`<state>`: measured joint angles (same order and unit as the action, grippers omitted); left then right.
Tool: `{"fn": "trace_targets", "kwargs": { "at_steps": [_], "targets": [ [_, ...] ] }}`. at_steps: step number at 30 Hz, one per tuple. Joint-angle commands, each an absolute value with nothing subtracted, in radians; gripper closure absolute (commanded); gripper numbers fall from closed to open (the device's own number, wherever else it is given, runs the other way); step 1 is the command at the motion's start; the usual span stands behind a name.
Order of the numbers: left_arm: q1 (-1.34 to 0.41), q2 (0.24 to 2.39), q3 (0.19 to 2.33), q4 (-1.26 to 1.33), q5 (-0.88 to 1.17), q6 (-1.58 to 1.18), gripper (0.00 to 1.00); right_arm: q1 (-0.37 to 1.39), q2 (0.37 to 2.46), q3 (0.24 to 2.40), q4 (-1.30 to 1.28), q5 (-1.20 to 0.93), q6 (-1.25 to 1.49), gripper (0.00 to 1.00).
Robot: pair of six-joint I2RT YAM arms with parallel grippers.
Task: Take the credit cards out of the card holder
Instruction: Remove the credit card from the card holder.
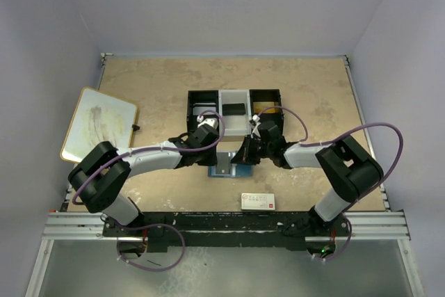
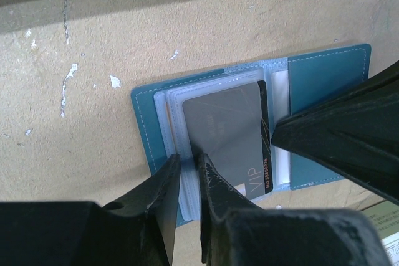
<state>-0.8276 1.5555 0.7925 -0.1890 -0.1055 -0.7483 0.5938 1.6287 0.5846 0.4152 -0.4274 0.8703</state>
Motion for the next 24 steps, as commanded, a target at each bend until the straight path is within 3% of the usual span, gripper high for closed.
{"fn": "trace_targets", "kwargs": {
  "at_steps": [1,4,7,11,14,18,21,24],
  "targets": [
    [-0.838,1.563,0.778,-0.219,-0.105,-0.746,0.87,0.581,1.594,0.586,0.412,-0.401,0.851,1.0],
    [-0.838,1.565,0.779,-0.213,-0.091,-0.74,0.87,0.58,1.597,0.588,0.437,-0.407,0.849,0.97],
    [-0.838,1.564,0.778,-0.209,-0.082,-0.738,0.88,0.582,1.601,0.588,0.49,-0.411,0.85,0.76],
    [-0.838,1.575,0.78,-0.204,-0.063,-0.741,0.9,0.591,1.649,0.608,0.511,-0.453,0.832,0.65],
    [-0.838,1.583,0.77,-0.19,-0.042,-0.752,0.92,0.619,1.704,0.641,0.463,-0.436,0.815,0.64],
    [-0.838,1.586,0.754,-0.162,-0.017,-0.767,0.93,0.639,1.731,0.651,0.465,-0.432,0.808,0.77],
    [-0.838,1.587,0.758,-0.181,-0.043,-0.762,0.94,0.638,1.683,0.64,0.436,-0.406,0.808,0.98],
    [-0.837,1.591,0.768,-0.205,-0.081,-0.757,0.95,0.633,1.629,0.631,0.4,-0.392,0.817,1.0]
  ]
}}
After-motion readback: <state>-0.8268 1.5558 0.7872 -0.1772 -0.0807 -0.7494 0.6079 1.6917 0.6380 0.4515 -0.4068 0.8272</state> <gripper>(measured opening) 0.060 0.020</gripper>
